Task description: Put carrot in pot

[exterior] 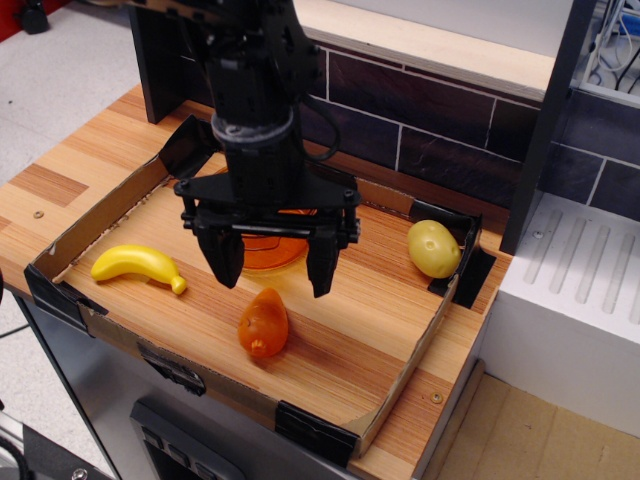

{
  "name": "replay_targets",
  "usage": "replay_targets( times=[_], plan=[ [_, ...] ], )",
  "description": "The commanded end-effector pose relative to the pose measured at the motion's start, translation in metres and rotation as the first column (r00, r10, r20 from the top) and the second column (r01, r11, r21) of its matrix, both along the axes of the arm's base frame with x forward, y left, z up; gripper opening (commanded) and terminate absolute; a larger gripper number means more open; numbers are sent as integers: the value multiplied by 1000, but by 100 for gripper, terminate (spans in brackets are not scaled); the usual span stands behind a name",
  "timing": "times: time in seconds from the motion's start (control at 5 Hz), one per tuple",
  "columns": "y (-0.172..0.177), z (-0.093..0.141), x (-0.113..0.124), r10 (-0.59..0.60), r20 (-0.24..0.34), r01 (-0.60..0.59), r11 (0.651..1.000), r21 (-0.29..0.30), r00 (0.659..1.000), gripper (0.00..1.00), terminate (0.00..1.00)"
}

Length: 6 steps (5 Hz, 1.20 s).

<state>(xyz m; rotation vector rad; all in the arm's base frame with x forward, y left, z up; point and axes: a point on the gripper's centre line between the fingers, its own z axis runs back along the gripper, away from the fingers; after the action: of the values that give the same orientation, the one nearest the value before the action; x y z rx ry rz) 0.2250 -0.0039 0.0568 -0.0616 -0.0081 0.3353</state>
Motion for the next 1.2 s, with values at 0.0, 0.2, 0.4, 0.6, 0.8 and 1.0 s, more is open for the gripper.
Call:
replay_targets(
  times=[0.0,0.2,0.4,0.6,0.8,1.0],
  plan=[
    [5,-11,0,4,-12,-3,999,46,1000,100,0],
    [10,-27,0,-2,-32,5,996,88,999,100,0],
    [11,-37,1,4,-35,-1,995,100,999,100,0],
    [8,-42,0,-1,-41,5,996,93,999,100,0],
    [5,-40,-3,-15,-34,17,997,70,999,100,0],
    [3,-43,-7,-5,-20,7,997,80,1000,0,0]
  ],
)
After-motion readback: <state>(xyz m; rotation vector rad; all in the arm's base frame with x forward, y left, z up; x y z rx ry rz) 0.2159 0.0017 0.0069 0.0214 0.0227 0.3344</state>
